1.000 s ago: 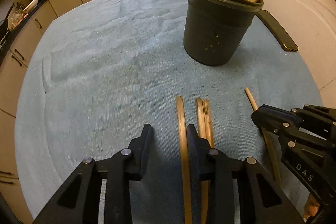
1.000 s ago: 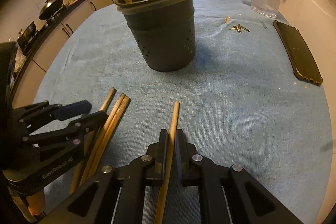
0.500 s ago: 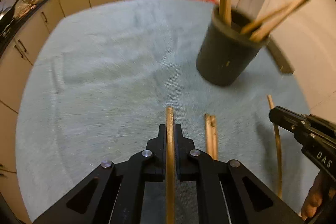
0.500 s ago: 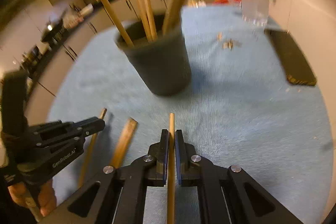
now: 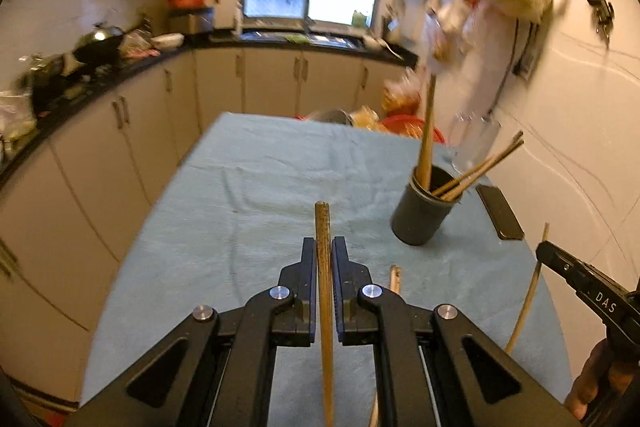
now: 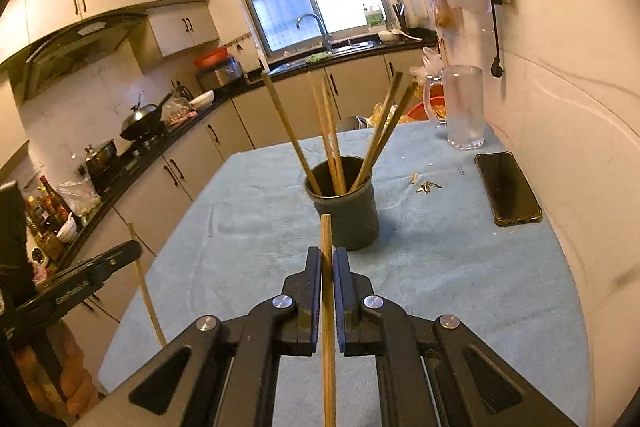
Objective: Organize utensils
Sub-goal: 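Raise the left gripper's chopstick over the cup while the right gripper carries its chopstick there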
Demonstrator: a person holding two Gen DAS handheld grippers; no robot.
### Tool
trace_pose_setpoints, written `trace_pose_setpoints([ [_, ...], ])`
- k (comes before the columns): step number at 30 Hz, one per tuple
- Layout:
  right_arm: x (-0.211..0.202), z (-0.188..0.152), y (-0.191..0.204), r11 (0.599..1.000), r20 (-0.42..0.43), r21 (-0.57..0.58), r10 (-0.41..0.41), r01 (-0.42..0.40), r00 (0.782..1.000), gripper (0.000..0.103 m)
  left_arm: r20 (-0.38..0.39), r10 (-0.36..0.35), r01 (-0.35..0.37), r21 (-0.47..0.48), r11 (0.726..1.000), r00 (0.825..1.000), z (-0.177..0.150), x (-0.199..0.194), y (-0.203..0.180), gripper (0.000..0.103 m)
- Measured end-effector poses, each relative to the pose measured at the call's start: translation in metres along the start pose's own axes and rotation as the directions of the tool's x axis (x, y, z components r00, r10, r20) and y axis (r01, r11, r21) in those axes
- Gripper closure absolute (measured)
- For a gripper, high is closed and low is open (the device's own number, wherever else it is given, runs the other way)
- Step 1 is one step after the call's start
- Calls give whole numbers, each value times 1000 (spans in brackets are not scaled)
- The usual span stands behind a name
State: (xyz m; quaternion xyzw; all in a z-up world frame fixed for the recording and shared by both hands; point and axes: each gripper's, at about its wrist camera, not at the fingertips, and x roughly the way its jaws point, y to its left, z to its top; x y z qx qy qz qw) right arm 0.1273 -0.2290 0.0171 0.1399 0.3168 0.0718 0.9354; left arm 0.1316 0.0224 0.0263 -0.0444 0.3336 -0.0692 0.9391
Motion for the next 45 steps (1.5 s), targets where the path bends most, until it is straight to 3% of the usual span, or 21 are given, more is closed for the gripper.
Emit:
trace_pose_setpoints([
  [9,-37,-4,1,1000,61,-5,21,-21,998,96,23,-13,13,-16,1000,1000,-7,-34,10,95],
  [21,-54,-7,8,999,87,-19,39,-38,995,96,45,-55,57,-39,998,997,-10,-59,5,96],
  [33,-61,3,9,999,113,-29,43,-40,993,96,82,-82,83,-15,996,993,5,-68,-4,96],
  [45,-68,31,5,999,164,-41,34,-28,986,96,146,-104,99,40,994,984,41,-65,-22,96],
])
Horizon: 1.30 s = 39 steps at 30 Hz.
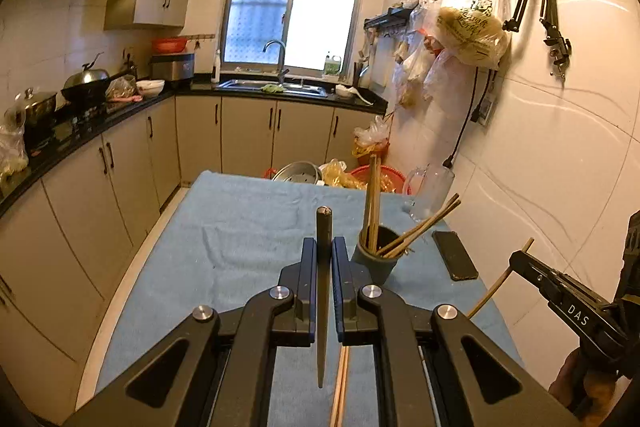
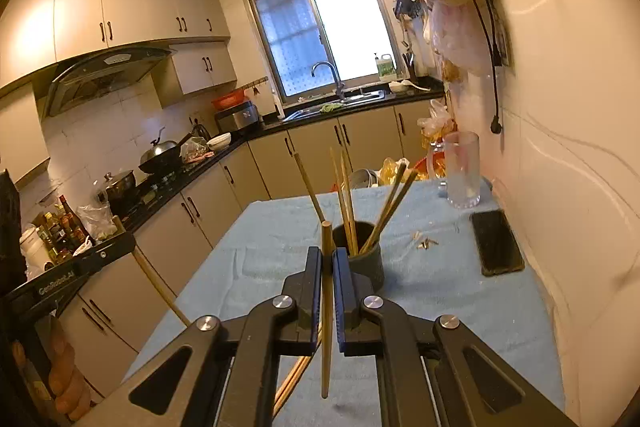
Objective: Organize utensils
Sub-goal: 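Raise the left gripper's chopstick over the cup while the right gripper carries its chopstick there, then open the left gripper into the cup while the right gripper drops its chopstick in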
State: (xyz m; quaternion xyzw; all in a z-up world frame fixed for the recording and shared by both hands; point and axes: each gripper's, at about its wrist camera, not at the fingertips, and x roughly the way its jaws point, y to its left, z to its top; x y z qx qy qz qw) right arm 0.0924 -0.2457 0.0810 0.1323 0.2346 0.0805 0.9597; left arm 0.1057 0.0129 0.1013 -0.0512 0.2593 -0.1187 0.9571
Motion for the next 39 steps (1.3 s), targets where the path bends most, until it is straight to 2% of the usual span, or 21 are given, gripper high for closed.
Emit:
trace_pose_setpoints([
  [10,10,36,-3,1000,49,-9,-1,2,999,96,15,-37,37,7,999,999,34,25,-12,96],
  [18,24,79,-6,1000,111,1,5,-5,994,96,104,-85,85,7,996,991,78,53,-24,96],
  [23,41,106,0,1000,143,-14,3,-1,990,96,112,-111,110,15,994,987,97,80,-36,96],
  [31,81,128,-2,1000,158,-16,-8,10,987,96,117,-134,132,23,991,984,99,117,-54,96],
  [39,110,123,-21,999,155,5,-51,51,987,96,63,-126,125,11,992,990,84,155,-54,96],
])
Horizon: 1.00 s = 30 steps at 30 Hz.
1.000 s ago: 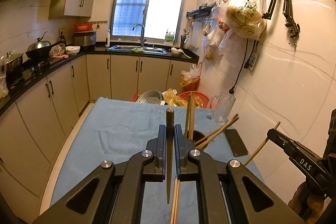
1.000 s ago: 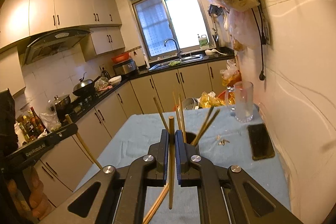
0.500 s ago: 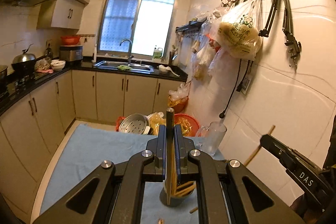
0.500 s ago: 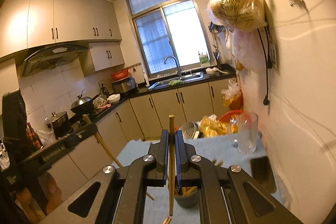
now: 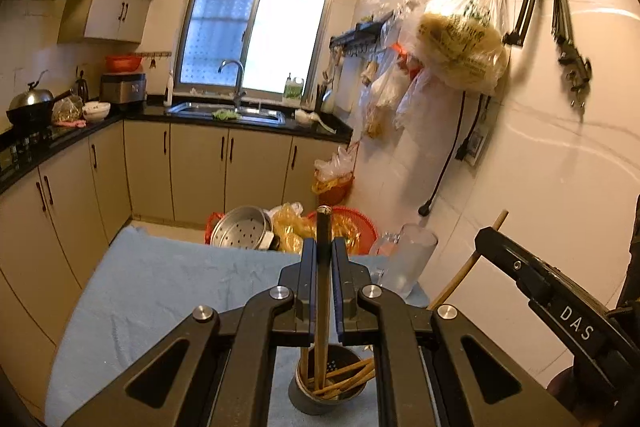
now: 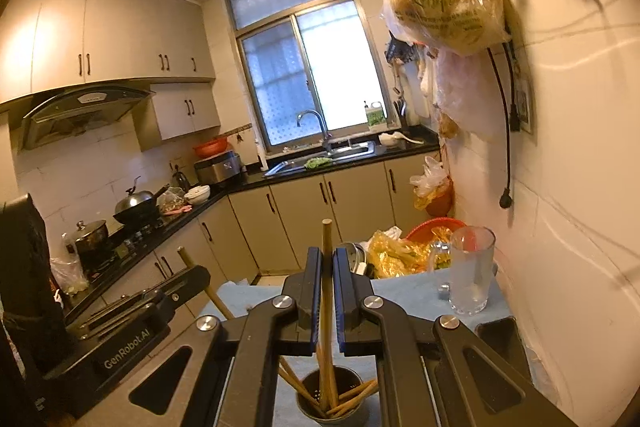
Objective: Organize utensils
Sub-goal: 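Open the left gripper into the cup while the right gripper drops its chopstick in, then close the left gripper on a remaining chopstick while the right gripper grasps the last one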
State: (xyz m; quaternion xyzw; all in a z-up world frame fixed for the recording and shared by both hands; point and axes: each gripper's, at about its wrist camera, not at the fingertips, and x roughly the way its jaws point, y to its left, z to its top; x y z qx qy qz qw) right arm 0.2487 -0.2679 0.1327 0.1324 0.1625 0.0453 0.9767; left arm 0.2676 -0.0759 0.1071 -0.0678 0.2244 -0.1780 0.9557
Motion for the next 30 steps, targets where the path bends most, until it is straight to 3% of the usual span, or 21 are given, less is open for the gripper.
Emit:
trace_pose_setpoints([
  [11,25,-48,-20,999,-113,46,26,-21,993,96,-69,2,-1,19,1000,998,-27,16,-2,96],
  [17,34,-58,-29,997,-168,63,51,-41,984,93,-82,24,-23,17,1000,996,-34,17,-2,95],
  [20,38,-58,-32,995,-197,81,66,-51,978,92,-130,61,-58,27,998,990,-34,17,1,83],
  [23,28,-54,-34,992,-190,106,86,-67,978,89,-118,29,-31,-15,999,993,-30,0,8,77],
  [25,11,-49,-32,992,-169,105,90,-73,982,81,-95,7,-10,-29,1000,995,-26,-22,13,58],
  [30,-35,-46,-20,990,-138,100,109,-96,984,72,-79,39,-42,-27,999,996,-30,-74,21,54],
])
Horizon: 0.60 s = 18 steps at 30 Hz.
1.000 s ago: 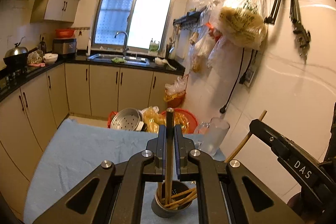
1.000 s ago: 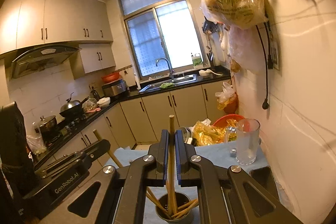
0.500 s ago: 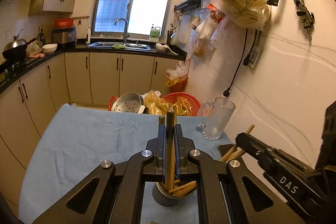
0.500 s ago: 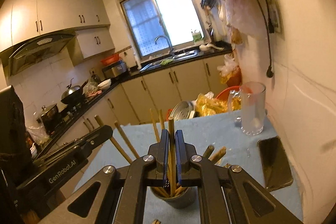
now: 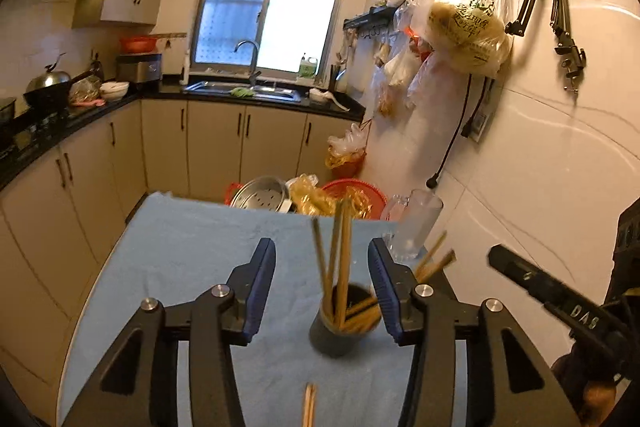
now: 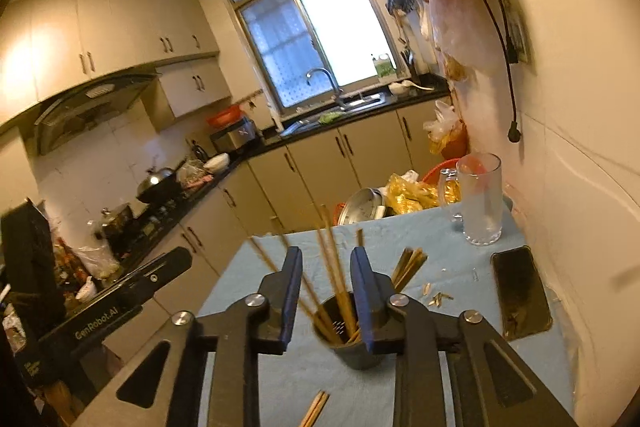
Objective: Organize utensils
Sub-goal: 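Close the left gripper on a remaining chopstick while the right gripper grasps the last one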
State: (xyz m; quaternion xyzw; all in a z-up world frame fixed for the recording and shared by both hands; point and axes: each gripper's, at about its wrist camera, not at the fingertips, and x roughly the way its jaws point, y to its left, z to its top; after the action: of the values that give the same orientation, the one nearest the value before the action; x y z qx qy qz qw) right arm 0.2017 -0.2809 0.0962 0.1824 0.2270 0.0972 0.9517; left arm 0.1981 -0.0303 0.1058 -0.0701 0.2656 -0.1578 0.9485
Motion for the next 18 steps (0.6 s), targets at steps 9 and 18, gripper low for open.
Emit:
trace_pose_setpoints([
  [9,-28,-86,16,1000,-151,19,15,-12,988,47,-130,75,-87,-88,992,989,-87,-48,42,45],
  [18,23,-165,17,998,-395,68,43,-18,918,61,-320,81,-132,-139,982,944,-142,-16,63,45],
])
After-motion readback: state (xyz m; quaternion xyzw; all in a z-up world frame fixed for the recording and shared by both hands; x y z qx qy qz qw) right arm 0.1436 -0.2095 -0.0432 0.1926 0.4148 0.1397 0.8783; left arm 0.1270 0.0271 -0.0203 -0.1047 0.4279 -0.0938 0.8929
